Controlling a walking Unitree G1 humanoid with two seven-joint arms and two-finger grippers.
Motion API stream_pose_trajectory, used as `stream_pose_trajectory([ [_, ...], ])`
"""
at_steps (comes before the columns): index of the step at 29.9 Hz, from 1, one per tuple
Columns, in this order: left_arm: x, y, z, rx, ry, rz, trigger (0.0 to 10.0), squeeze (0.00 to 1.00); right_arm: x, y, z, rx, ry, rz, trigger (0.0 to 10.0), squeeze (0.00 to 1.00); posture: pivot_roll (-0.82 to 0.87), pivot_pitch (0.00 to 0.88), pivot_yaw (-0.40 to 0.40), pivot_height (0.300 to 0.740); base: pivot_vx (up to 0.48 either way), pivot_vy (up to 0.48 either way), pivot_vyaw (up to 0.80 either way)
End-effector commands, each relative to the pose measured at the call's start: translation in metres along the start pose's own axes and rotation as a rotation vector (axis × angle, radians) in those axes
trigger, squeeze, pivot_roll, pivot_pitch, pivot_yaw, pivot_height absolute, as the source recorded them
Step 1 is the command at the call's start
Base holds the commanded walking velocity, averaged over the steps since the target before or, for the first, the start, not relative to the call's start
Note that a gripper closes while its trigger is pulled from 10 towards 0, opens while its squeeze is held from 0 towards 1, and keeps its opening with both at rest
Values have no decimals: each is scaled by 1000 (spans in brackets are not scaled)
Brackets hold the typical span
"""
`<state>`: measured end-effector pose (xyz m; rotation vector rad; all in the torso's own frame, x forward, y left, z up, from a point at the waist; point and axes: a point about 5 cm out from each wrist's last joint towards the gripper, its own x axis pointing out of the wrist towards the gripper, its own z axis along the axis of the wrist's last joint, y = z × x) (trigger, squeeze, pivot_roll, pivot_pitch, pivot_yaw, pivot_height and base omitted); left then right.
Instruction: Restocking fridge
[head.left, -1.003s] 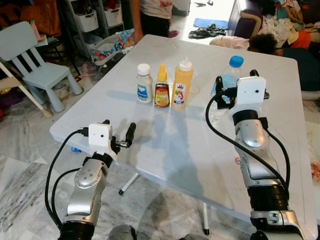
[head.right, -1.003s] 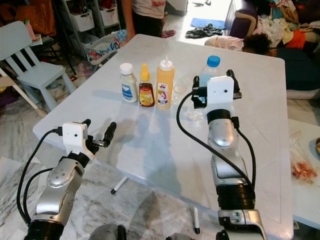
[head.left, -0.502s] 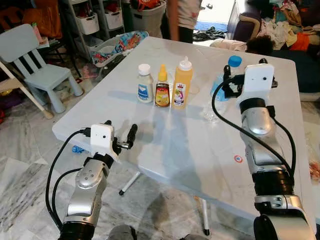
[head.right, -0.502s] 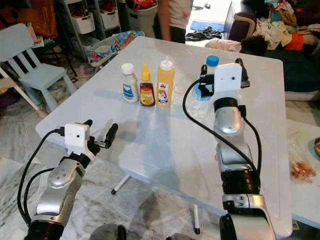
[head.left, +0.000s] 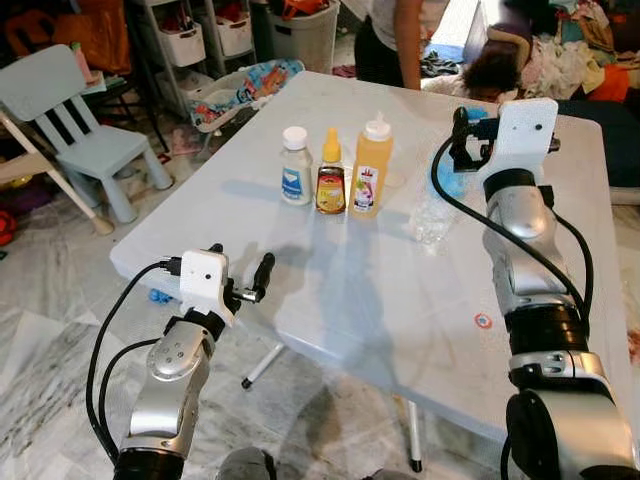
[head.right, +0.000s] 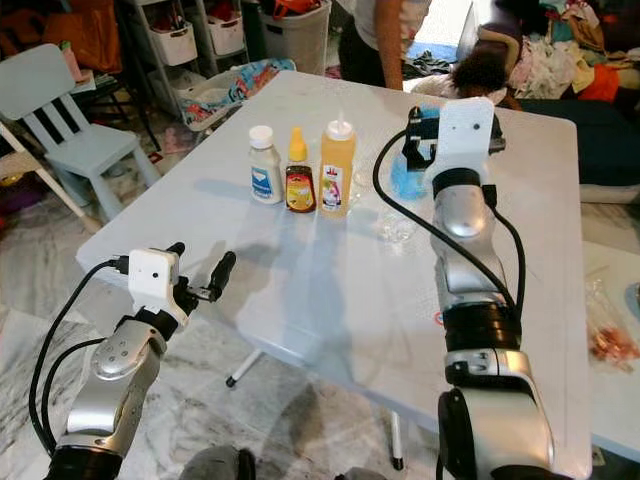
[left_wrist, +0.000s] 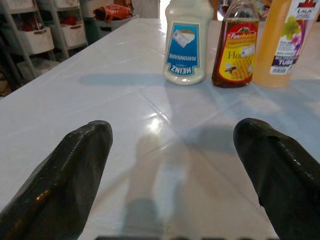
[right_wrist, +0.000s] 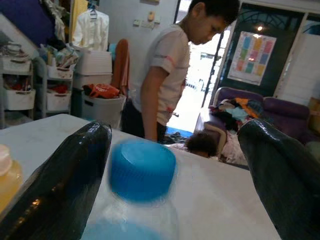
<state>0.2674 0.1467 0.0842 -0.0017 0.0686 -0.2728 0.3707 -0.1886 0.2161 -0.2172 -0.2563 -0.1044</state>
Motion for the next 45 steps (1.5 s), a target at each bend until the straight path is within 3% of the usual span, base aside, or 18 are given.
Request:
stream_pose_trajectory([
  [1,-1,0,4,17,-6,-5,10000,0,6,5,9,19,-23,21,10000,0,26,0,27,740,0,0,0],
  [11,-2,0,4,27,6,-9,10000,0,9,13,3,66,38,57,10000,0,33,0,29,740,0,0,0],
  [12,-2,0,4,31,11,-11,10000,0,11,13,0,87,66,63,6784,0,33,0,30,740,0,0,0],
  [13,-2,0,3,32,14,-12,10000,0,11,12,-2,96,82,66,824,0,34,0,30,740,0,0,0],
  [14,-3,0,3,33,15,-13,10000,0,12,12,-3,97,91,64,0,0,34,0,29,740,0,0,0],
  [30,-1,-5,1,33,31,-25,10000,0,18,5,-1,74,96,60,0,0,29,0,27,740,0,0,0],
  [45,-1,-8,-3,32,58,-45,10000,0,12,9,-11,99,144,67,0,0,28,0,23,740,0,0,0],
])
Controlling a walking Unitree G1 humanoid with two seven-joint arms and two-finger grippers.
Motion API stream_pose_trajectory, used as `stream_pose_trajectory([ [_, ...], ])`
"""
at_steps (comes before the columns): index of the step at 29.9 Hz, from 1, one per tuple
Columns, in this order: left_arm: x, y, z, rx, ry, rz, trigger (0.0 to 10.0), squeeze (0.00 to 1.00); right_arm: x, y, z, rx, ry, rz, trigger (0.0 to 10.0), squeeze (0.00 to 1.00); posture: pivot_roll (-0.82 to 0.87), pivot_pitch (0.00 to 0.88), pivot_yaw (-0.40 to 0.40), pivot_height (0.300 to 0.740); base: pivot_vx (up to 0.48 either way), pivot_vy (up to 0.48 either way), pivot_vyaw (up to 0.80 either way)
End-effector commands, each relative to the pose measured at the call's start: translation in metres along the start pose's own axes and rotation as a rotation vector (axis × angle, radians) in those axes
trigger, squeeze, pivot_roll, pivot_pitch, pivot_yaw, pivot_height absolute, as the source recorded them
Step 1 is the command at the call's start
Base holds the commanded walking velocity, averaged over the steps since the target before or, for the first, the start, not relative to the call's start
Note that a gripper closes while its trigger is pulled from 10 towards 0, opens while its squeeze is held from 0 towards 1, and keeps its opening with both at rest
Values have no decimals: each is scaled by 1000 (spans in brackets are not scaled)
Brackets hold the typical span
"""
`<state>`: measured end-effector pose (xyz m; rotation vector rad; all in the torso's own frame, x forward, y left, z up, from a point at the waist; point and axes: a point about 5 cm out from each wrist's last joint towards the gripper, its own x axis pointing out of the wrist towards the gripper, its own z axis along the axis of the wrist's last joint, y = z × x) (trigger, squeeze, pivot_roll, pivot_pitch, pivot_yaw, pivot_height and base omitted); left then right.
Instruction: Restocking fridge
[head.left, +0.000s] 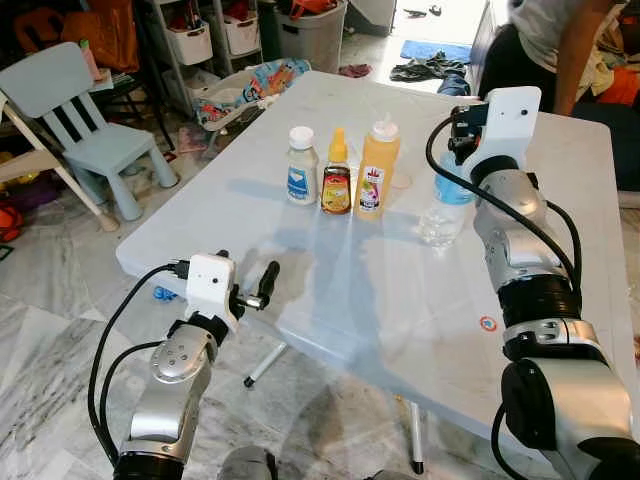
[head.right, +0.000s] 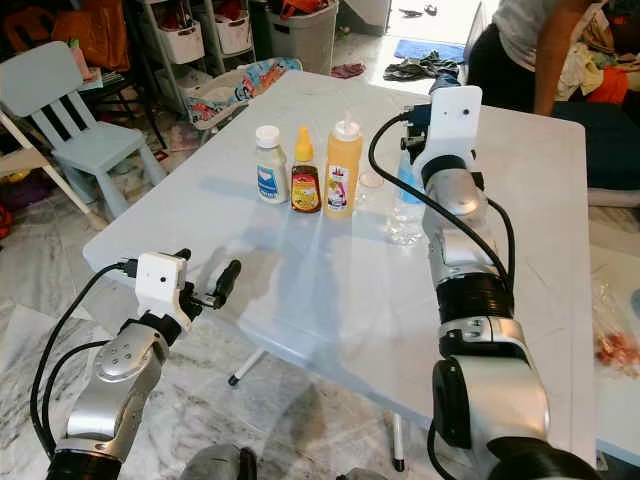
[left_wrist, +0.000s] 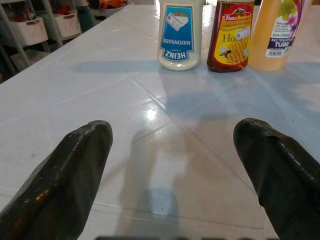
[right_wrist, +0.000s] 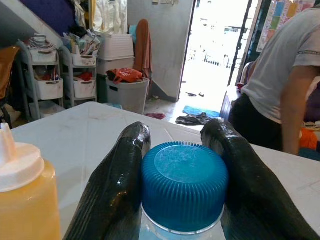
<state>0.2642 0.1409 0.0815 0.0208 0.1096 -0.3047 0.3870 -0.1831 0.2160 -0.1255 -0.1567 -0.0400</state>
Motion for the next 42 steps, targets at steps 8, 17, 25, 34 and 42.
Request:
stream_pose_trajectory([
  [8,0,-5,-6,6,54,-35,10000,0,-14,-3,-26,21,134,-44,0,0,24,0,19,740,0,0,0],
  [17,1,-9,-6,-1,64,-50,10000,0,-21,-6,-32,37,159,-65,0,0,25,0,20,740,0,0,0],
  [25,2,-4,-3,-30,60,29,10000,0,-33,10,-10,39,42,-23,10000,0,30,0,11,740,0,0,0],
  [34,7,0,3,-29,36,57,10000,0,-51,23,-11,18,-1,30,10000,0,33,0,-4,740,-209,0,0],
  [42,14,6,12,-27,9,84,10000,0,-37,35,19,-25,-124,32,10000,0,41,0,-20,740,-285,0,0],
])
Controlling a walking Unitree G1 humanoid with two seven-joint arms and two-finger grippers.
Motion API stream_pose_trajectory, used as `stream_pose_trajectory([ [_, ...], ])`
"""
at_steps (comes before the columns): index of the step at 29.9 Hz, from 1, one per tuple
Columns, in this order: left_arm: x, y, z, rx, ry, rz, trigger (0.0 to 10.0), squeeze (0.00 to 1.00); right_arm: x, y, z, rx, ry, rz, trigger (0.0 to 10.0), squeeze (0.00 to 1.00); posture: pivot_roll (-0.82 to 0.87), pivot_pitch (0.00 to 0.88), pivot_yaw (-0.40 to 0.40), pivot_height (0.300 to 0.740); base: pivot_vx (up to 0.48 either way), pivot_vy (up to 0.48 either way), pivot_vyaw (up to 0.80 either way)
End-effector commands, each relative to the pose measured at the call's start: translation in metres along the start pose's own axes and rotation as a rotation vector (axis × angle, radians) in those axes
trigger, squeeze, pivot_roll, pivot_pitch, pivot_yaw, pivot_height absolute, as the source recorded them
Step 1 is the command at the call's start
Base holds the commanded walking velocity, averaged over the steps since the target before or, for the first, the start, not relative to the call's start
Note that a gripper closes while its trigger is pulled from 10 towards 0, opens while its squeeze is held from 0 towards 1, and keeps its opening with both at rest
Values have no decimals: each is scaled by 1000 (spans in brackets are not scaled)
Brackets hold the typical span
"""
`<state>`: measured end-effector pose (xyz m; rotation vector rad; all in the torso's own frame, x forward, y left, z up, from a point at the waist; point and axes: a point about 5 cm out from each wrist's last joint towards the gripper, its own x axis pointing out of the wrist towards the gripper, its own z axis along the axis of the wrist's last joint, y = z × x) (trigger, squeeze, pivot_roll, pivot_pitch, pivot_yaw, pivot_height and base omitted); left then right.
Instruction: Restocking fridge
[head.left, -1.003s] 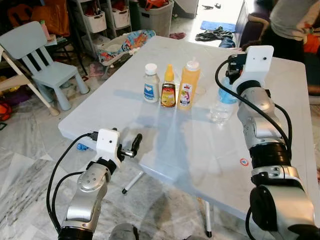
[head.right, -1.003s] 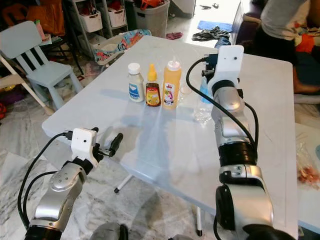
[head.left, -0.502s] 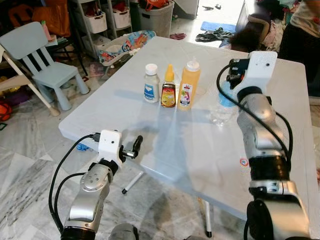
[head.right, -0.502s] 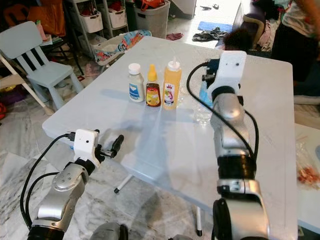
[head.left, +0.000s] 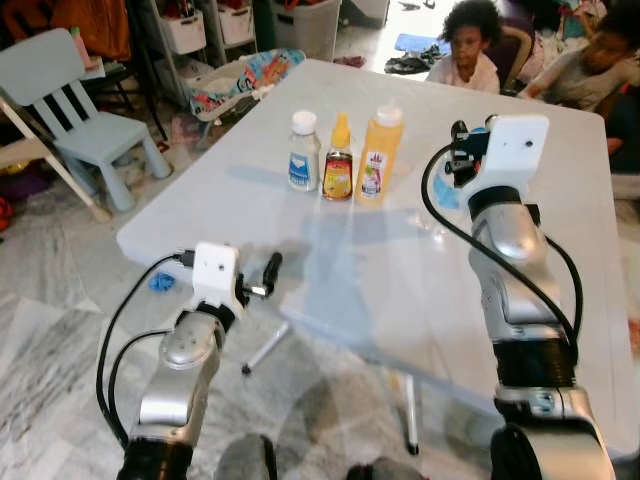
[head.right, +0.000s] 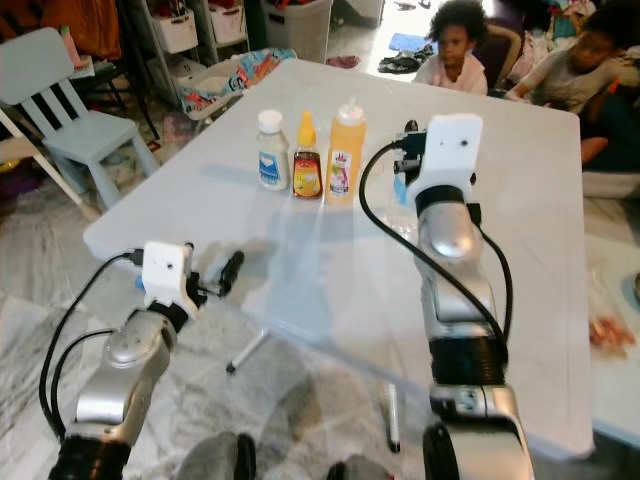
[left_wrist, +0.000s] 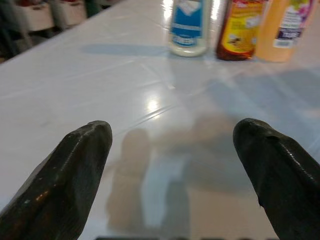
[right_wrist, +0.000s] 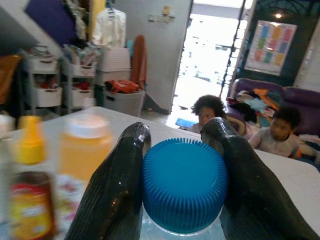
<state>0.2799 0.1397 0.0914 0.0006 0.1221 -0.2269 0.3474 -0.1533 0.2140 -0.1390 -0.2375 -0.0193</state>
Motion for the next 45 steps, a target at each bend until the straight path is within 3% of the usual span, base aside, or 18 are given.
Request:
stream_pose_trajectory([
  [1,1,2,0,-1,-1,9,10000,0,5,7,12,-22,-43,17,10000,0,41,0,-20,740,-296,0,0],
  [5,-3,1,-4,-11,7,7,10000,0,6,12,15,-51,-93,56,10000,0,43,0,-25,740,-296,0,0],
  [11,-3,0,-4,-11,8,13,10000,0,2,13,9,-37,-66,83,10000,0,43,0,-28,740,-296,0,0],
  [14,-2,0,-6,-20,15,18,10000,0,-4,14,-1,65,-43,86,10000,0,43,0,-29,740,-300,0,0],
  [20,-3,4,-6,-12,12,31,10000,0,-4,19,-1,52,-47,99,10000,0,53,0,-43,740,-305,0,0],
  [35,-8,0,-9,-25,12,47,10000,0,4,30,20,97,-119,159,10000,0,69,0,-65,740,-311,0,0],
  [40,-8,3,-7,-16,8,52,10000,0,-9,30,-9,143,-29,149,10000,0,75,0,-64,740,-292,0,0],
  [45,-11,20,-6,6,-10,211,10000,0,-25,30,-32,146,29,156,10000,0,84,0,-62,740,0,0,0],
])
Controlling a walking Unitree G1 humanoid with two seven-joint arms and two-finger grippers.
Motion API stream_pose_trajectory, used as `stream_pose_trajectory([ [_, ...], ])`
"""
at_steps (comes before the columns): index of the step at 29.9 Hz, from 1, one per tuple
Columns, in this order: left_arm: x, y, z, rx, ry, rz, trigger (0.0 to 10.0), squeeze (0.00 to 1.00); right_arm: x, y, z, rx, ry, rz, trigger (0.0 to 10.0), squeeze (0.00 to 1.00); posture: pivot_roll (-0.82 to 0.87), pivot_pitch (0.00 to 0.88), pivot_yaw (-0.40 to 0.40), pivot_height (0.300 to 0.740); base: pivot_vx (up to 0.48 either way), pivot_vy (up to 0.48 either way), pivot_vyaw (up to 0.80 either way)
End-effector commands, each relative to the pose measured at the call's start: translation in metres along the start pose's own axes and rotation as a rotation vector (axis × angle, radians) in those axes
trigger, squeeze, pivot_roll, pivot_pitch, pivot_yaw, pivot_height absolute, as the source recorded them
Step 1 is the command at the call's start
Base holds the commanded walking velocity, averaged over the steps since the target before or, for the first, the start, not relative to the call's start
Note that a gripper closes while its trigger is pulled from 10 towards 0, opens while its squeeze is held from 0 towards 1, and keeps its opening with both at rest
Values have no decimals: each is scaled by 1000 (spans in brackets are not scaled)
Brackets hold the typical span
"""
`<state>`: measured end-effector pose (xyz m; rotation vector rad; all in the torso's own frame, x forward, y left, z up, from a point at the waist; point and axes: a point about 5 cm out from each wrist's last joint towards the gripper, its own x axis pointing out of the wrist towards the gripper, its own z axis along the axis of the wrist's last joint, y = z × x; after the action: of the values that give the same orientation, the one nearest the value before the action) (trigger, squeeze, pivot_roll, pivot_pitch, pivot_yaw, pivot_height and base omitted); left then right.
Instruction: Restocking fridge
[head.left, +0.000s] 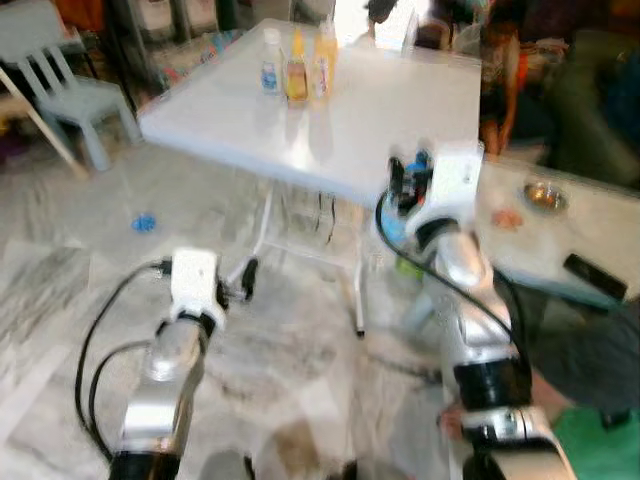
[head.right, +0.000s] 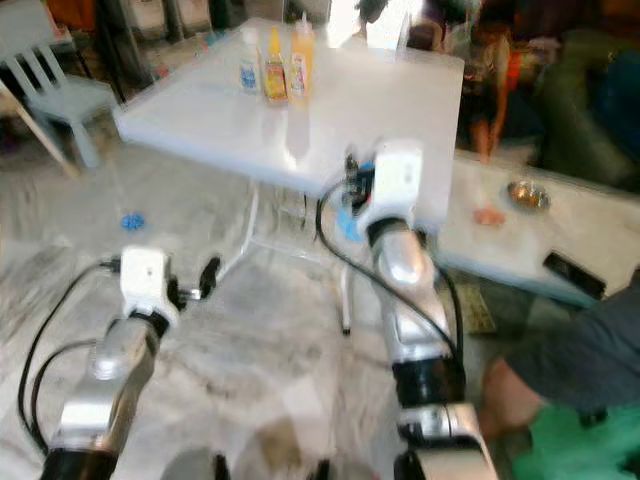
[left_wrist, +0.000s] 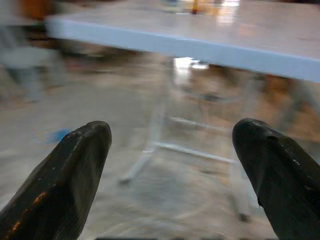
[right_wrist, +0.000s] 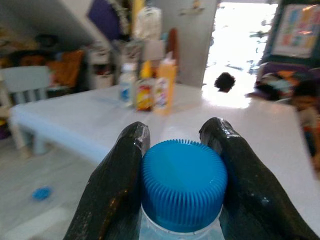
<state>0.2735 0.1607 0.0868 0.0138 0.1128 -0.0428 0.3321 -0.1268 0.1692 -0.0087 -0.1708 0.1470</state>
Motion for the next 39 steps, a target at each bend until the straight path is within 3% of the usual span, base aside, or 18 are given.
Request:
stream_pose_trajectory([
  [1,-1,6,0,-8,-5,76,10000,0,-2,-1,-1,0,-14,4,10000,0,87,0,-61,740,0,0,500],
  [3,-1,16,1,-17,-12,181,10000,0,-7,-1,-9,-18,11,3,10000,0,91,0,-62,740,0,0,800],
  [8,-3,22,0,-8,-7,247,10000,0,-10,1,-13,-17,19,10,10000,0,94,0,-66,740,0,0,800],
  [12,-4,27,-2,45,15,340,10000,0,-11,5,-17,-2,31,21,10000,0,97,0,-72,740,0,0,800],
  [15,-2,25,-3,18,16,325,10000,0,-11,7,-18,9,32,27,10000,0,96,0,-75,740,0,0,800],
  [39,-7,35,-2,68,24,403,10000,0,-14,6,-19,25,46,51,10000,0,87,0,-77,740,0,0,800],
])
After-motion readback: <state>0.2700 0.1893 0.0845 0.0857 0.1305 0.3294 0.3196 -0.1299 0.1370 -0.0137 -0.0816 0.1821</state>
